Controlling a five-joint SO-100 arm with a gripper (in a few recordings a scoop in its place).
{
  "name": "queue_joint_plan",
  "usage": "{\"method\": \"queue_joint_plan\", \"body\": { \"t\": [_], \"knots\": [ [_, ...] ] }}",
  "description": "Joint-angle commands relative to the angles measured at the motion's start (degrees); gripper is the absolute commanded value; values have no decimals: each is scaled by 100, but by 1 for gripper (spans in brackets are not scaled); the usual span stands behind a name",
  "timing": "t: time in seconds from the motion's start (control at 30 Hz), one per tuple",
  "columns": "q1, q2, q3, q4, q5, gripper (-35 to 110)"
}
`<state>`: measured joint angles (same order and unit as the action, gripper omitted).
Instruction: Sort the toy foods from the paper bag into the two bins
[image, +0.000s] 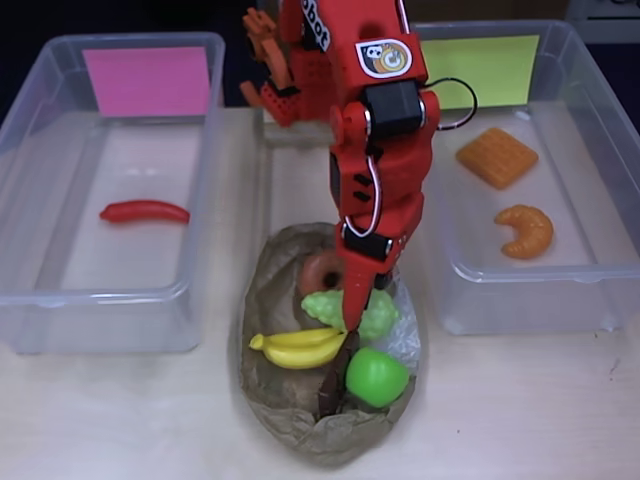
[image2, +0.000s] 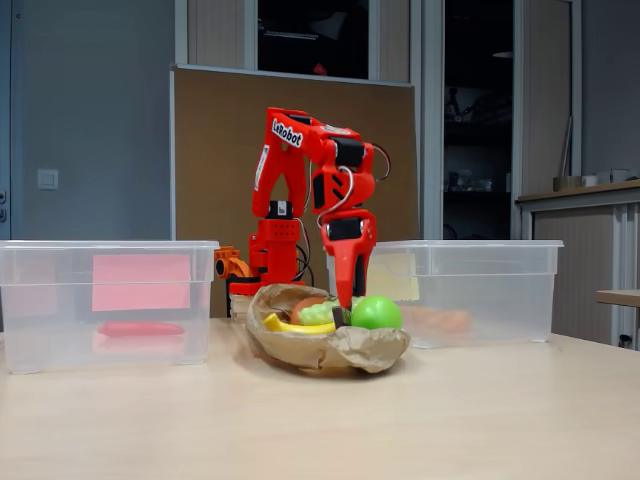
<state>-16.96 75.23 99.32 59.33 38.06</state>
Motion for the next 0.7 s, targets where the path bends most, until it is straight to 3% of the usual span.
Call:
{"method": "queue_joint_plan", "body": {
  "t": [0.0, 0.37, 0.67],
  "knots": [
    [123, -18, -53, -88, -211, 30],
    [352, -308, -158, -167, -861, 30],
    [422, -378, -1063, 914, -1389, 37]
  ]
}}
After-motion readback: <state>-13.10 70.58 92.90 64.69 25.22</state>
